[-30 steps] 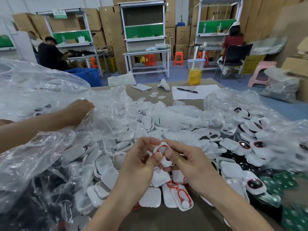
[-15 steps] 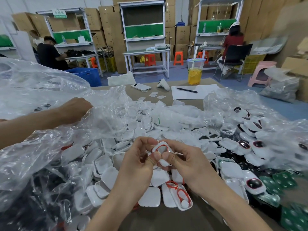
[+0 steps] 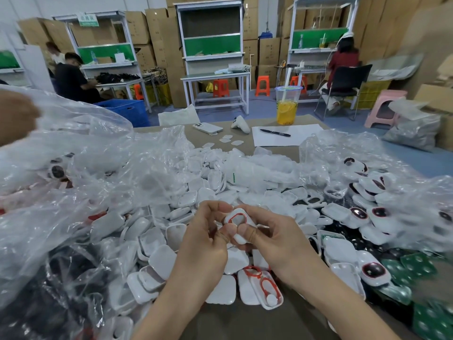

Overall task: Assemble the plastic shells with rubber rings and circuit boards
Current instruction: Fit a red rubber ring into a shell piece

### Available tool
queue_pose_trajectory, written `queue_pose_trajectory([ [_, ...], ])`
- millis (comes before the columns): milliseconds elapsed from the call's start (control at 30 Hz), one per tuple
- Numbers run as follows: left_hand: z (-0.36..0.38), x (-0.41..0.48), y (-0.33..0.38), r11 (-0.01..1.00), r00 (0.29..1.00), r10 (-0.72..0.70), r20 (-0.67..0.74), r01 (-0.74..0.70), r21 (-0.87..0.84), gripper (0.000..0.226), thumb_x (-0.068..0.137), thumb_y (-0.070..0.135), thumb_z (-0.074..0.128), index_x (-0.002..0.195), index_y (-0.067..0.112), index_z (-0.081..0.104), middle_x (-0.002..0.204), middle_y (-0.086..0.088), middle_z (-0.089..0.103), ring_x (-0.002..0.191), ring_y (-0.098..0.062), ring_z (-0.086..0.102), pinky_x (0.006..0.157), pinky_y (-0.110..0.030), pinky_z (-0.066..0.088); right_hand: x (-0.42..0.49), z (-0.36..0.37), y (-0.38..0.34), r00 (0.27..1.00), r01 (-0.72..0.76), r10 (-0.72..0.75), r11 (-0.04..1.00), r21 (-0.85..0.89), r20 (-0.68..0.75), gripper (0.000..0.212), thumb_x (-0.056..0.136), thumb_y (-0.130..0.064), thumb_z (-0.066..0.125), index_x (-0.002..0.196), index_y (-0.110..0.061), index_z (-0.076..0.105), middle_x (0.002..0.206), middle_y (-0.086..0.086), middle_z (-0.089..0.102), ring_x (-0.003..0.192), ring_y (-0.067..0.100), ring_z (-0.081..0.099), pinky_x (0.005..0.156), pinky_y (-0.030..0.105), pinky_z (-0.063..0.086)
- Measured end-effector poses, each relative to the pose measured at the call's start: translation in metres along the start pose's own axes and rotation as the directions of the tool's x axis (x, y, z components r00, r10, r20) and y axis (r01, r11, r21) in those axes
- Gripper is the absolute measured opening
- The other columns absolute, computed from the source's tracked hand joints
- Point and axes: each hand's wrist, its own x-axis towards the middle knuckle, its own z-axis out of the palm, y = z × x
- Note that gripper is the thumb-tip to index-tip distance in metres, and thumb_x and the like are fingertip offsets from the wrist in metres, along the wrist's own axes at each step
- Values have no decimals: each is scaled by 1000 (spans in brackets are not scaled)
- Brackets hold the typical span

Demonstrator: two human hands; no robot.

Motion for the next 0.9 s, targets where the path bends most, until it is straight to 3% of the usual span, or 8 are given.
queue_pose_trajectory([
  [267, 1, -1, 1, 998, 1000, 20, -23, -19, 64, 31, 96, 9, 64, 101, 39, 58, 85, 23, 68, 76, 8, 61, 64, -3, 43, 0, 0, 0, 999, -4, 4, 1000, -18, -38, 30, 97, -20, 64, 108, -47, 70, 103, -16, 75, 97, 7, 71, 88, 40, 59],
  [400, 2, -3, 3, 998, 999, 26, -41, -23, 63, 20, 93, 33, 68, 106, 46, 60, 91, 28, 67, 88, 10, 60, 70, -1, 40, 0, -1, 0, 998, -5, 5, 1000, -4, -68, 27, 97, -20, 65, 118, -37, 69, 104, -11, 75, 95, 8, 71, 86, 36, 60],
  [533, 2, -4, 8, 999, 998, 48, -34, -47, 27, 15, 93, 42, 65, 102, 54, 63, 93, 25, 71, 91, 4, 66, 74, -6, 45, -1, -1, -3, 997, 15, -9, 997, 76, -76, 24, 96, -21, 66, 107, -42, 70, 98, -3, 74, 90, 13, 73, 79, 30, 61],
  [700, 1, -3, 10, 998, 997, 44, -71, -48, -48, 6, 90, 40, 68, 92, 46, 69, 89, 17, 75, 86, -1, 71, 72, -11, 51, -2, -1, -5, 999, 32, -27, 992, 121, -39, 12, 94, -32, 68, 103, -40, 68, 94, -4, 74, 91, 14, 73, 80, 31, 61],
  [800, 1, -4, 12, 996, 997, 47, -58, -52, -78, 3, 88, 39, 70, 91, 41, 71, 87, 14, 76, 84, -1, 71, 70, -11, 51, -2, -2, -8, 999, 32, -25, 987, 160, -45, 19, 85, -45, 67, 100, -34, 69, 87, -2, 74, 90, 13, 72, 76, 31, 62],
  [900, 1, -5, 15, 994, 997, 59, -44, -62, -87, 3, 86, 40, 72, 88, 39, 72, 85, 14, 76, 79, 0, 71, 67, -10, 50, -2, -4, -9, 998, 42, -34, 987, 154, -52, 19, 81, -46, 68, 96, -34, 70, 81, -1, 73, 87, 13, 72, 74, 33, 62],
])
